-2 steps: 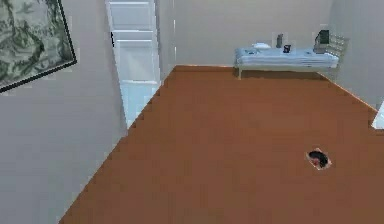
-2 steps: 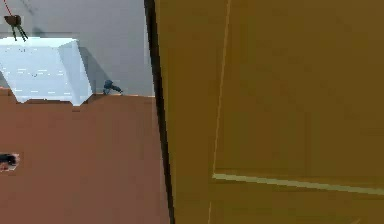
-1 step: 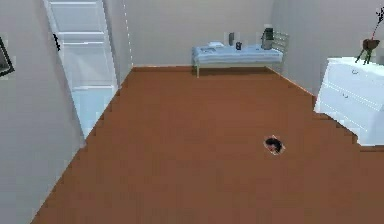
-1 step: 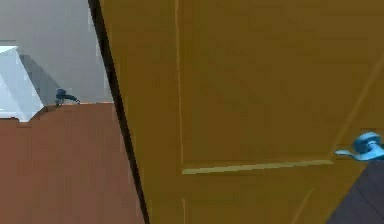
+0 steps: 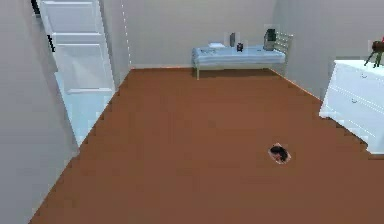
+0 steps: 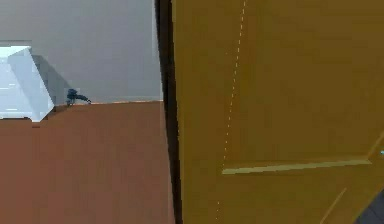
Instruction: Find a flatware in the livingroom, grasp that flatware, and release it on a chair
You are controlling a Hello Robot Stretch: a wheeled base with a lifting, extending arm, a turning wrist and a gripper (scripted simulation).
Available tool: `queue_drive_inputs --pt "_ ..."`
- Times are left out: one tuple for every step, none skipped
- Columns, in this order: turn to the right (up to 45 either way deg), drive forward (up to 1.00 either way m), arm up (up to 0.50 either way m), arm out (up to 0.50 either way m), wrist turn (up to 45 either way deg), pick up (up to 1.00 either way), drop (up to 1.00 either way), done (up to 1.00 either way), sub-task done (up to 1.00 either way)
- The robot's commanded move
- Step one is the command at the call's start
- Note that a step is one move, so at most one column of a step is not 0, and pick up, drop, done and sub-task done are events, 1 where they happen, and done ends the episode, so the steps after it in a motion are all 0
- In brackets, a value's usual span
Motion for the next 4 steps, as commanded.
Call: queue_drive_inputs --pt "-18.0 0.0 0.0 0.0 0.0 0.0 0.0 0.0 0.0" --pt "0.0 1.0 0.0 0.0 0.0 0.0 0.0 0.0 0.0" --pt "0.0 1.0 0.0 0.0 0.0 0.0 0.0 0.0 0.0" --pt "-6.0 0.0 0.0 0.0 0.0 0.0 0.0 0.0 0.0"
